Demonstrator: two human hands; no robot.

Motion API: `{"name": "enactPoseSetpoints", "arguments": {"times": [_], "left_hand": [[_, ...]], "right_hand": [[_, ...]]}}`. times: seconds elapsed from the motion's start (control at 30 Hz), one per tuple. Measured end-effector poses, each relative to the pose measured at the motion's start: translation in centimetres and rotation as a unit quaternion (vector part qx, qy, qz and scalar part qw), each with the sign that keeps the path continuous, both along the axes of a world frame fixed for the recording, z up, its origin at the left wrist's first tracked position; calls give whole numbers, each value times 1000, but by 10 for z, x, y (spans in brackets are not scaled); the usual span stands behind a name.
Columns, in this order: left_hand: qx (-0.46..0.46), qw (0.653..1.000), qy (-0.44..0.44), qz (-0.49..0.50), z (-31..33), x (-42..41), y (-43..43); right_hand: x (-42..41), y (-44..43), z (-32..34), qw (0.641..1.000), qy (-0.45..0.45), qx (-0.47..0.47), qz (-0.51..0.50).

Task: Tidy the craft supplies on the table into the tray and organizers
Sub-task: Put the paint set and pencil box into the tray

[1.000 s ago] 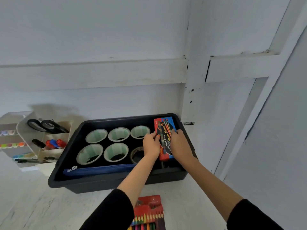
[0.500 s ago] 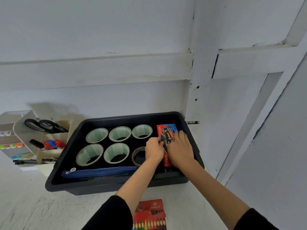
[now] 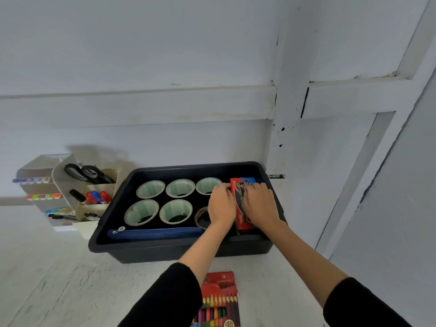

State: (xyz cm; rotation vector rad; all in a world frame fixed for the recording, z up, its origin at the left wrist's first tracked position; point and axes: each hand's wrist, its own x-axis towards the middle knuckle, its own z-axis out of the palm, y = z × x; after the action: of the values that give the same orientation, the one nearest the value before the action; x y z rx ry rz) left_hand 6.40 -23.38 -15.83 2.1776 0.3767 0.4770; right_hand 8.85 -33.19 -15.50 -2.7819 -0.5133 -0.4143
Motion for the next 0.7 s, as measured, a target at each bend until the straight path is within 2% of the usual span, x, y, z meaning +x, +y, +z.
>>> {"name": "enactPoseSetpoints", "arguments": {"times": [0.1, 0.23, 0.4, 0.5, 0.57, 0.7], "left_hand": [[3, 997, -71, -35, 10, -19, -1], [-6, 992, -119, -41, 12, -56, 12], [-29, 986, -164, -15, 9, -114, 24], [-29, 982, -184, -9, -2, -158, 31], [-14, 988, -155, 20, -20, -185, 39], [-2, 994, -37, 101, -57, -227, 50]], "right_hand": [[-11, -3, 6, 997, -24, 74, 29], [-43, 2, 13, 976, -36, 200, 77], [-97, 11, 9, 947, -97, 274, 140], [-138, 8, -8, 939, -98, 283, 171], [-162, 5, -27, 944, -87, 271, 166], [-199, 0, -69, 955, -8, 279, 99]]}}
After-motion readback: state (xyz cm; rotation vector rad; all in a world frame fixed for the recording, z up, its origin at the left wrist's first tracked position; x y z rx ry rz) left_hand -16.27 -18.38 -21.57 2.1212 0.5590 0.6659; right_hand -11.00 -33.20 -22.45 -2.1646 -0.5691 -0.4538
